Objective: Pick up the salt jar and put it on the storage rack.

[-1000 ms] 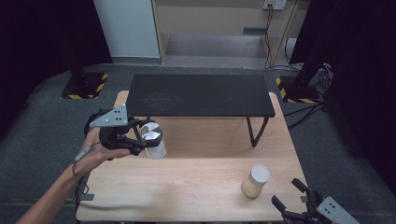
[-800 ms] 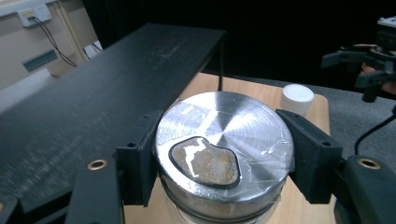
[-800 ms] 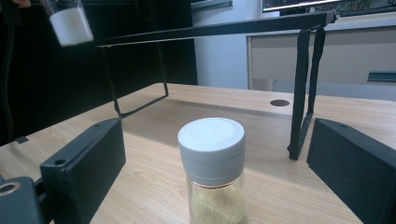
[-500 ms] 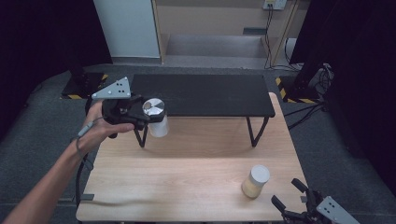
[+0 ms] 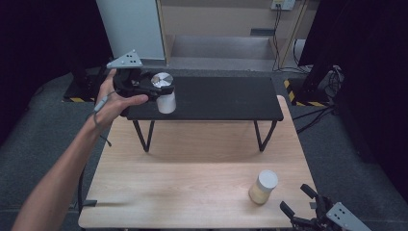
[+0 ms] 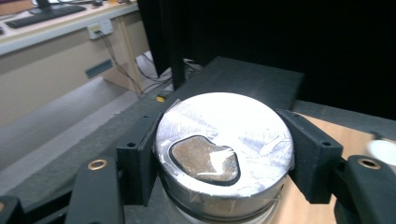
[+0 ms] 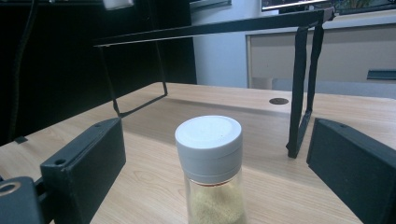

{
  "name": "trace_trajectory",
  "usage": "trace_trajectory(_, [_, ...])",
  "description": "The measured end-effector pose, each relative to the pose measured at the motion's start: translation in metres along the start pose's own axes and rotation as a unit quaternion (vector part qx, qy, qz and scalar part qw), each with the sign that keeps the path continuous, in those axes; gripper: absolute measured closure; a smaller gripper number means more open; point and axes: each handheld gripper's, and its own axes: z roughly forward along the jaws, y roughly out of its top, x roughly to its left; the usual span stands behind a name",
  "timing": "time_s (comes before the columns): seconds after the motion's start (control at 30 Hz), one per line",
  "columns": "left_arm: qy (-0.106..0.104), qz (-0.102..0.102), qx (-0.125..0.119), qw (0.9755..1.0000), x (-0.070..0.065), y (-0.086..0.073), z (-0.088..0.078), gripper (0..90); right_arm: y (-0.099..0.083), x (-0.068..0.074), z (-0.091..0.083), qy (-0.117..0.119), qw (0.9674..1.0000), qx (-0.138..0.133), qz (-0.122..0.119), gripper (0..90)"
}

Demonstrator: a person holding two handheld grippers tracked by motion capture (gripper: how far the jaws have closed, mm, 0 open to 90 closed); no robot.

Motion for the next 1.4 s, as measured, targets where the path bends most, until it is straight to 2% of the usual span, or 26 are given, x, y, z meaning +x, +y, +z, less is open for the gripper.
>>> trace_trajectory(0.1, [0.008, -0.010, -0.005, 0.9999, 0.006, -0.004, 0.008, 33.7, -0.001, -0.001, 0.000, -0.001, 1.0000, 0.000, 0.001, 4.6])
trace_trajectory(0.27, [0.023, -0.014, 0.006, 0.9996, 0.013, -0.006, 0.020, 33.7, -0.001, -0.001, -0.001, -0.001, 1.0000, 0.001, 0.002, 4.6])
trace_trajectory(0.47, [0.033, -0.025, 0.005, 0.9991, 0.019, -0.014, 0.028, 33.7, -0.001, -0.001, -0.001, -0.003, 1.0000, 0.001, 0.004, 4.6])
trace_trajectory(0.93, [0.035, -0.044, 0.022, 0.9982, 0.026, -0.031, 0.042, 33.6, -0.001, -0.002, -0.001, -0.003, 1.0000, 0.003, 0.004, 4.7])
trace_trajectory(1.07, [0.031, -0.053, 0.012, 0.9980, 0.030, -0.037, 0.042, 33.6, -0.001, -0.002, 0.000, -0.004, 1.0000, 0.002, 0.005, 4.6])
trace_trajectory(1.2, [0.029, -0.053, 0.010, 0.9981, 0.031, -0.039, 0.042, 33.3, -0.002, -0.002, 0.000, -0.003, 1.0000, 0.004, 0.005, 4.6])
trace_trajectory(1.23, [0.022, -0.061, 0.008, 0.9979, 0.033, -0.039, 0.042, 30.5, -0.002, -0.002, 0.001, -0.002, 1.0000, 0.005, 0.005, 4.7])
trace_trajectory(1.27, [0.027, -0.070, 0.008, 0.9972, 0.032, -0.037, 0.042, 22.9, -0.002, -0.003, 0.001, -0.002, 1.0000, 0.005, 0.005, 4.7])
trace_trajectory(1.3, [0.037, -0.070, 0.008, 0.9968, 0.029, -0.036, 0.042, 17.8, -0.002, -0.003, 0.001, -0.001, 1.0000, 0.006, 0.005, 4.6])
trace_trajectory(1.37, [0.038, -0.080, -0.008, 0.9960, 0.029, -0.037, 0.040, 12.5, -0.002, -0.003, 0.001, 0.000, 1.0000, 0.006, 0.005, 4.7])
trace_trajectory(1.4, [0.045, -0.082, -0.017, 0.9955, 0.028, -0.036, 0.037, 12.3, -0.002, -0.003, 0.001, 0.001, 1.0000, 0.006, 0.005, 4.7])
